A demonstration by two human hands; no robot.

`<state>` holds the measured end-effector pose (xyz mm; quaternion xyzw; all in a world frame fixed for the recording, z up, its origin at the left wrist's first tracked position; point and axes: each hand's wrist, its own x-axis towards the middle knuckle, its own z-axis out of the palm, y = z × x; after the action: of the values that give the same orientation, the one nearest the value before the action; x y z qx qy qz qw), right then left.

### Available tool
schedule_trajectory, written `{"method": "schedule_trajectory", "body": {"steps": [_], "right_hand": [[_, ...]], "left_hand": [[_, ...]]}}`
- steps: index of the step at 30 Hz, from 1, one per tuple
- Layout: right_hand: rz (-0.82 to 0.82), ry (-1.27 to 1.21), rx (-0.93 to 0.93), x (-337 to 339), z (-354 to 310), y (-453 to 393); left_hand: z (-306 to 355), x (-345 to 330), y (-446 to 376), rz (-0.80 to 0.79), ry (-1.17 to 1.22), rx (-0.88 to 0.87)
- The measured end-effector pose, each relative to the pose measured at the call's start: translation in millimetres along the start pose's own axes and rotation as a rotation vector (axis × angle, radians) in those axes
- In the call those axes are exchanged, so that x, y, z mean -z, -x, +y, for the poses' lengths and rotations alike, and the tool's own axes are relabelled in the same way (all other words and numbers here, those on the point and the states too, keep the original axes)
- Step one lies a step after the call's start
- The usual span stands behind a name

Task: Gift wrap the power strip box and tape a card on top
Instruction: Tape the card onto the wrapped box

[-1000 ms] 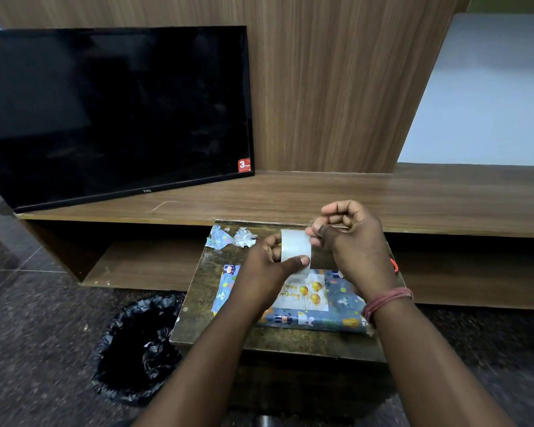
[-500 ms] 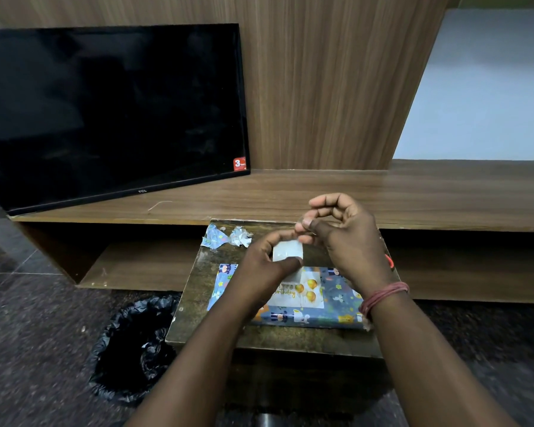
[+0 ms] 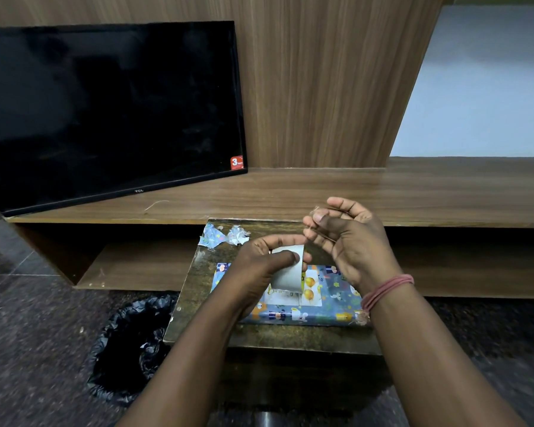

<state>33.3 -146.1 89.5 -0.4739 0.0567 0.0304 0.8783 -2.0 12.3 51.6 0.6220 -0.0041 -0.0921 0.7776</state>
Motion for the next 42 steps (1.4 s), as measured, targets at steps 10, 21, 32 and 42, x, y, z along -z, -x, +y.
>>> {"method": "schedule_trajectory", "body": {"steps": [10, 21, 32, 42], "right_hand": [[0.087, -0.108, 0.092, -5, 8, 2], [-0.032, 0.174, 0.345, -6, 3, 2], [-0.071, 0.374, 0.409, -6, 3, 0], [-0.036, 0.437, 0.326, 6, 5, -8]], "left_hand": [[3, 0, -1, 0.000, 0.044, 0.045], [6, -7, 3, 0.021, -0.031, 0.051], [11, -5, 8, 0.028, -0.293, 0.032], [17, -8, 12, -0.086, -0.134, 0.110]]}}
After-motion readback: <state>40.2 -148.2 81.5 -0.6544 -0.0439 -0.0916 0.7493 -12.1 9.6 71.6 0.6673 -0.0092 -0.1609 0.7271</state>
